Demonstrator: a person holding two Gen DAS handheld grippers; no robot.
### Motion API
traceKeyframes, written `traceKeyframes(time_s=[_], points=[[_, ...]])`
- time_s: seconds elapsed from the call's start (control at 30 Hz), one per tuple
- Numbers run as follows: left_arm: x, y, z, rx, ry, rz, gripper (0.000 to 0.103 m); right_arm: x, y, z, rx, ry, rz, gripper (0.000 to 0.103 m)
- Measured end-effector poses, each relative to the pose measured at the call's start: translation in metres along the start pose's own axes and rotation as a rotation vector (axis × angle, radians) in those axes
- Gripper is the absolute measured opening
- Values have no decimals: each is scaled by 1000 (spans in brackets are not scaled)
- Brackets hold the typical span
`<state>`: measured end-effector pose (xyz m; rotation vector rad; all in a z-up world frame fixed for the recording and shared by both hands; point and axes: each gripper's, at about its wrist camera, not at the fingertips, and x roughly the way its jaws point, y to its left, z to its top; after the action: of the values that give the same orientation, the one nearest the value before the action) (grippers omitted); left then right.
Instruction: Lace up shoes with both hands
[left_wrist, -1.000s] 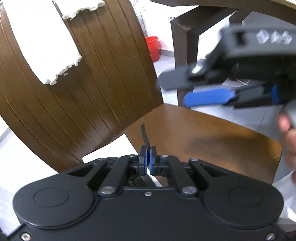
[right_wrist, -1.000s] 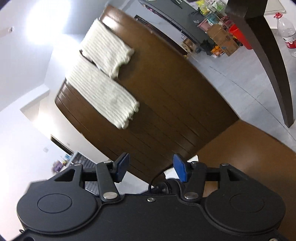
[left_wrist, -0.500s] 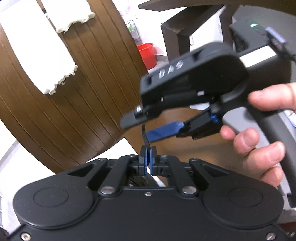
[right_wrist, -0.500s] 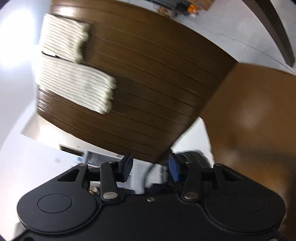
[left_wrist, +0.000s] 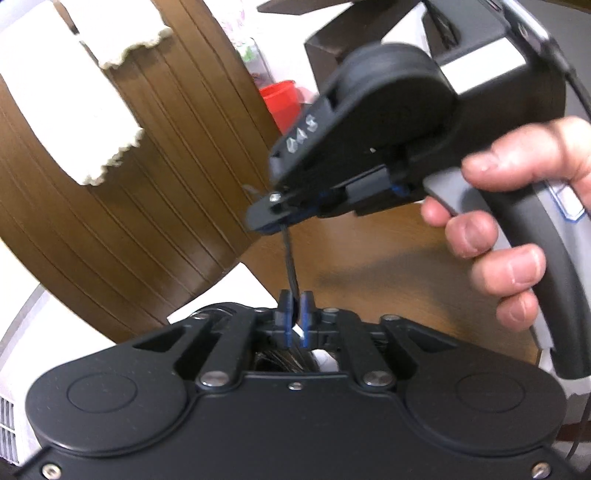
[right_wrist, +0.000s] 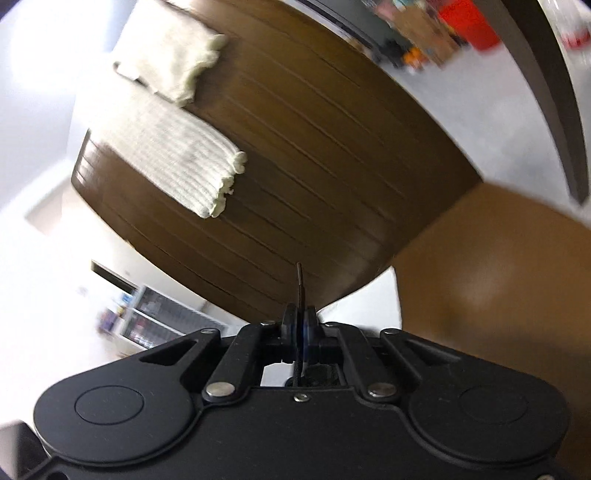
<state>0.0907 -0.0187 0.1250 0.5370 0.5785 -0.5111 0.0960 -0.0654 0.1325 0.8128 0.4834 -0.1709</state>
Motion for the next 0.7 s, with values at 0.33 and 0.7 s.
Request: traceKeyframes(time_s=[0.33,0.7], points=[[-48,23,-55,-416,0,196,97,-46,32,27,-257,-185,-72,3],[-17,57,-62,-566,51,144,79,-104,81,56,-544,-299,-185,3]])
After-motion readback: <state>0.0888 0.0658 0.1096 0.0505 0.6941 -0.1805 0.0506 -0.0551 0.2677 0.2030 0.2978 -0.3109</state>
